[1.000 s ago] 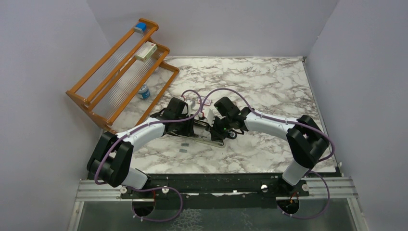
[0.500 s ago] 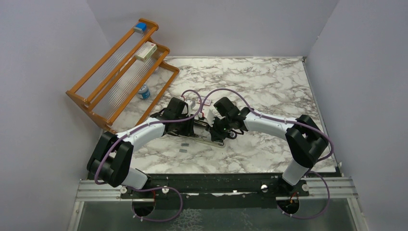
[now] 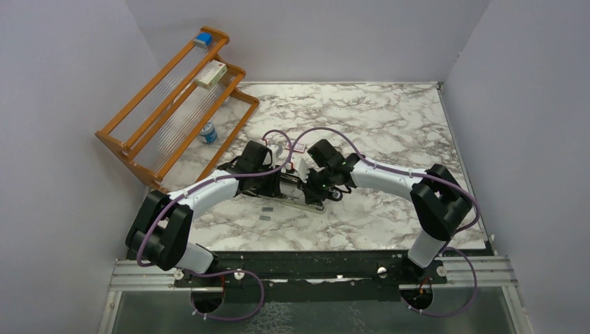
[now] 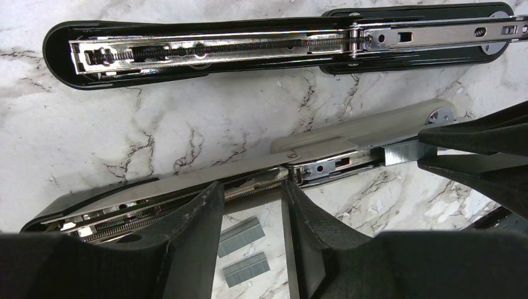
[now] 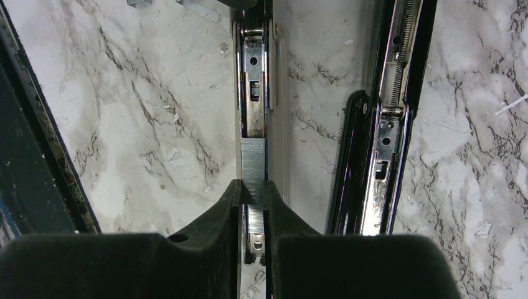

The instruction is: Load the staples into the stapler

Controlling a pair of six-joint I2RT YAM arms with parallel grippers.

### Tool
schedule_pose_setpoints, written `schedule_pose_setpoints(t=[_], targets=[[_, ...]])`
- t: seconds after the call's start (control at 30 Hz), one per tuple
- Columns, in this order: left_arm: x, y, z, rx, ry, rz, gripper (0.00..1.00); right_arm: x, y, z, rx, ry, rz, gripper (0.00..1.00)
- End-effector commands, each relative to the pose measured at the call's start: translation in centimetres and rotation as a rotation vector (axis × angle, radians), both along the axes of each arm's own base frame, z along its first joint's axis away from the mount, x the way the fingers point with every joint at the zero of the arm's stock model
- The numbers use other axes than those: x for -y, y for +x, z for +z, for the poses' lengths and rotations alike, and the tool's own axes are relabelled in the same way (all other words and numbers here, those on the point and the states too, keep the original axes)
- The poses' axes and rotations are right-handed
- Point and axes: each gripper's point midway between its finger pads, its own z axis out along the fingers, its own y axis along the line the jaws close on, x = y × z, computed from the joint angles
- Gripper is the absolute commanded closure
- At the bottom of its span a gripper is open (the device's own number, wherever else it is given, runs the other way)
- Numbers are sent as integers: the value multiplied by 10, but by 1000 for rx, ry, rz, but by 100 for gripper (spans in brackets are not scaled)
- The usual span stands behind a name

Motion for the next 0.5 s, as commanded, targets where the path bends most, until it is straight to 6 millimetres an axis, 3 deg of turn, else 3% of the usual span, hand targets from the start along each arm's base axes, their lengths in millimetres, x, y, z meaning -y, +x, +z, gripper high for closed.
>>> schedule_pose_setpoints(t=[0.0,0.47], targets=[[-6,-6,-13,-40,47,-8,57,9,-9,-17,-41,-67,20,98],[-6,-6,-13,-42,49,-8,57,7,-9,-19,-60,-83,27,96]])
